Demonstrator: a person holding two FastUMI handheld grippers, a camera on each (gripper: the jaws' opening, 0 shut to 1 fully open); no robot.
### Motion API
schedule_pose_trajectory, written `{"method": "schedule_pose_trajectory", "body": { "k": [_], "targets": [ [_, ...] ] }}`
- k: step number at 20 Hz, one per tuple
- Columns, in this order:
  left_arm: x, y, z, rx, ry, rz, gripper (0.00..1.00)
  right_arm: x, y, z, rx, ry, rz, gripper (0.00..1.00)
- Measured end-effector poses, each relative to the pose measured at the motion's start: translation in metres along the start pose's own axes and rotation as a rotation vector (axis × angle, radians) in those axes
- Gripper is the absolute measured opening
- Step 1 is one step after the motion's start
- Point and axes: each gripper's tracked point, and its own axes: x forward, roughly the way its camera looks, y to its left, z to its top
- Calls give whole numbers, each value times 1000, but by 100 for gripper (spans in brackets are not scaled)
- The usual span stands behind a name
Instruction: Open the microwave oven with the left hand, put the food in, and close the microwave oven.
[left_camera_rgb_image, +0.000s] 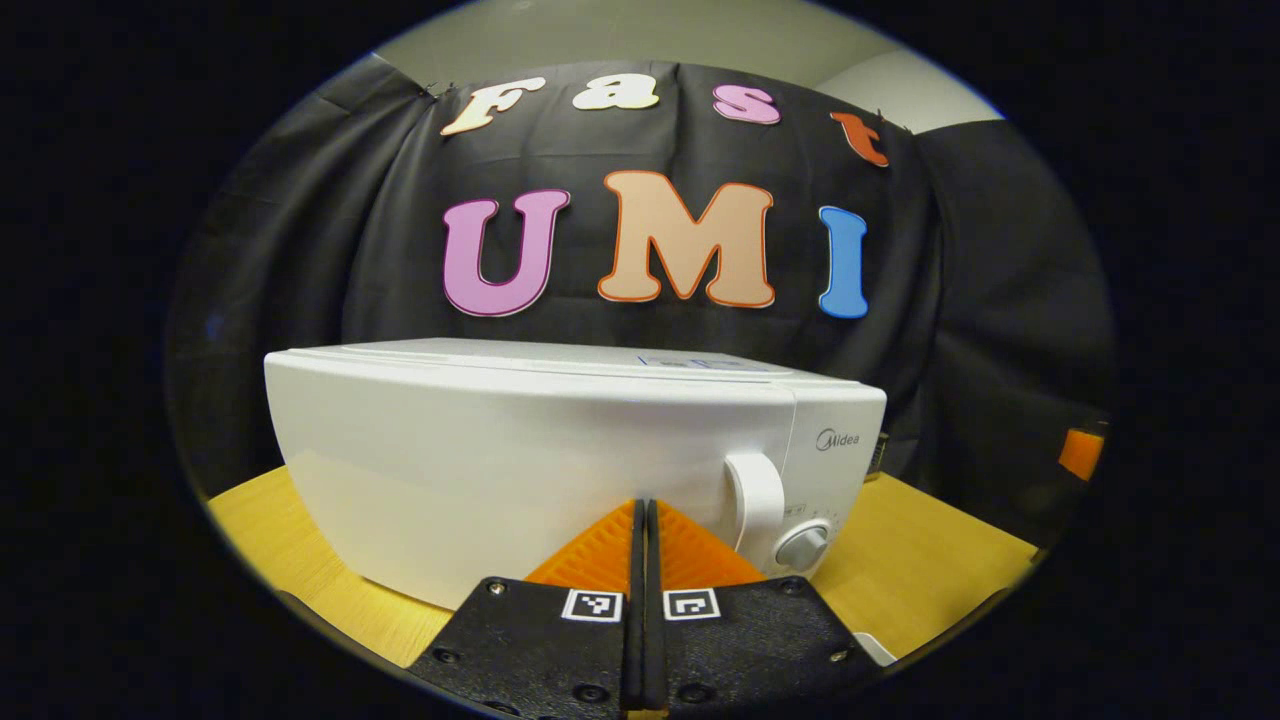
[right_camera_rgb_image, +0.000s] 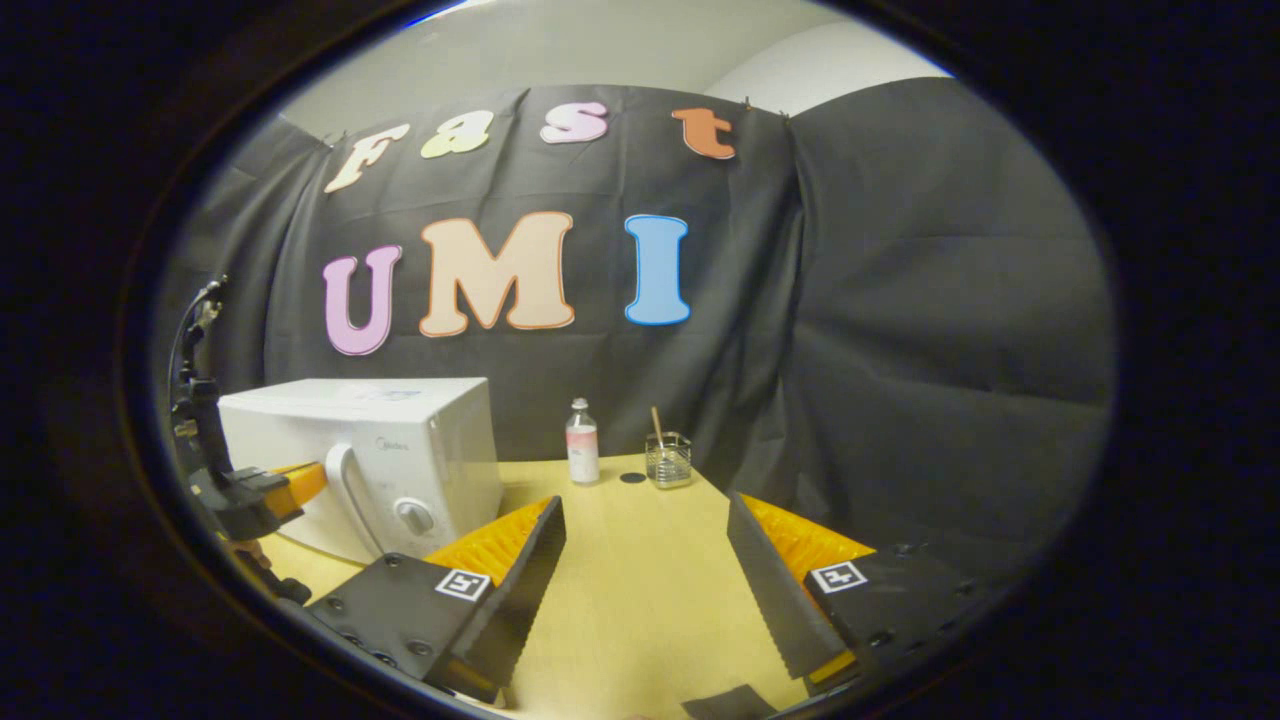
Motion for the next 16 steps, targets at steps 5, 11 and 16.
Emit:
{"method": "schedule_pose_trajectory", "body": {
  "k": [5, 11, 16],
  "targets": [
    [-13, 3, 0, 21, 41, 22, 2, -15, 12, 8, -5, -6, 41, 99],
    [-62, 21, 52, 66, -39, 42, 3, -27, 30, 26, -8, -35, 95, 99],
    [-105, 45, 82, 81, -85, 103, 5, -37, 44, 44, -44, -64, 133, 99]
  ]
}}
